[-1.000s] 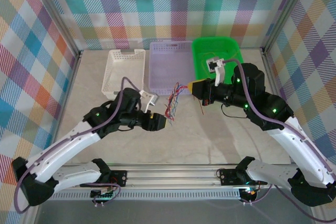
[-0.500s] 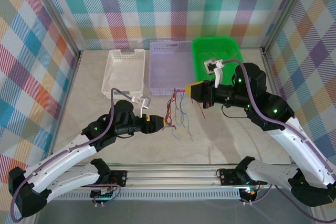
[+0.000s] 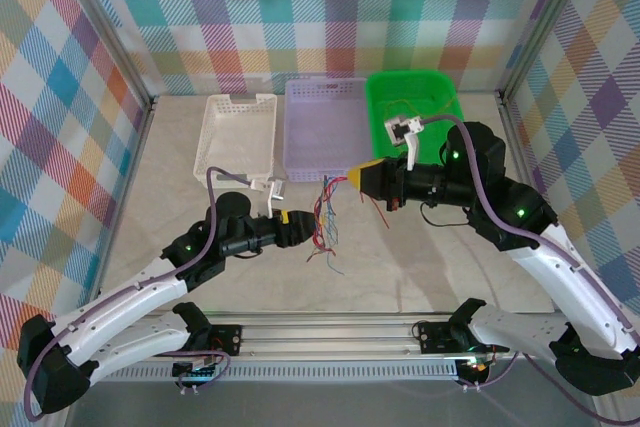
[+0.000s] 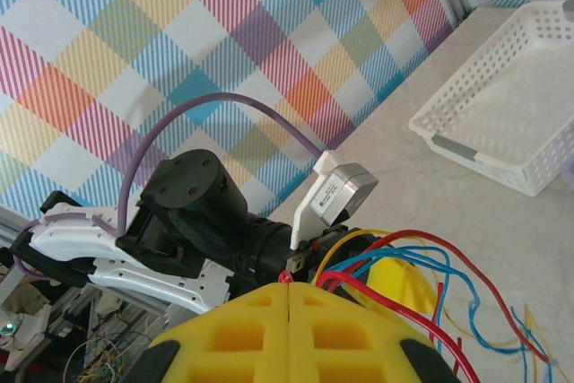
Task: Untangle the cables
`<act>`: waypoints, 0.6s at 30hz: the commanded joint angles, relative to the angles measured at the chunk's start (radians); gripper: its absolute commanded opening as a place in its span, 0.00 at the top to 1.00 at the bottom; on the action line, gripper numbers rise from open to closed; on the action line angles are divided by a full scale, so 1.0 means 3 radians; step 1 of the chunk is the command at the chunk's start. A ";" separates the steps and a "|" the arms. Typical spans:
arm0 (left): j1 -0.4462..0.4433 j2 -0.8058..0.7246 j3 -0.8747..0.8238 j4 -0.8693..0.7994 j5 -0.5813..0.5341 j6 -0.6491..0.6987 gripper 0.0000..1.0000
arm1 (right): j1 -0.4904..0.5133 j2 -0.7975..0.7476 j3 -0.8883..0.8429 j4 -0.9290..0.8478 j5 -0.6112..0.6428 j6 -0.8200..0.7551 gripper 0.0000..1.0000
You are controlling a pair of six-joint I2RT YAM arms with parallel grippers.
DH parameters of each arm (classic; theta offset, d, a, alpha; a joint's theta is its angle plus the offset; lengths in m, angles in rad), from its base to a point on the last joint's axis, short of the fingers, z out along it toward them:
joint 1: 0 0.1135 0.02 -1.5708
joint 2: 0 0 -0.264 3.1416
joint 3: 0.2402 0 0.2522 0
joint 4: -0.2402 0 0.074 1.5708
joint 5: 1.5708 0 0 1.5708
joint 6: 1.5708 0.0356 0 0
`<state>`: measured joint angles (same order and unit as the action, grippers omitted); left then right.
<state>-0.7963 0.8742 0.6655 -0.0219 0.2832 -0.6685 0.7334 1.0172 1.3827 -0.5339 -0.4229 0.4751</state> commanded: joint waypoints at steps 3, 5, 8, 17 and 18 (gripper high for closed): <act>-0.0030 0.0046 -0.0019 0.0377 0.0127 -0.0068 0.33 | 0.0000 -0.0067 -0.0050 0.0182 -0.0115 0.0060 1.00; -0.0025 0.0048 -0.0047 0.0427 0.0142 -0.0087 0.34 | 0.0002 -0.0071 -0.0058 0.0174 -0.0110 0.0057 1.00; -0.0028 0.0037 -0.0097 0.0503 0.0179 -0.0107 0.34 | 0.0000 -0.0082 -0.0068 0.0170 -0.0103 0.0058 1.00; -0.0030 0.0184 -0.0126 0.0603 0.0231 -0.0129 0.38 | 0.0000 -0.0072 -0.0099 0.0240 -0.0161 0.0091 1.00; -0.0028 0.0199 -0.0126 0.0626 0.0240 -0.0139 0.40 | -0.0003 -0.0071 -0.0106 0.0242 -0.0161 0.0096 1.00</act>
<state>-0.7963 0.9257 0.6418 0.1123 0.3332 -0.7040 0.7334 1.0122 1.3598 -0.5095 -0.4400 0.4911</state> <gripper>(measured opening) 0.614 0.066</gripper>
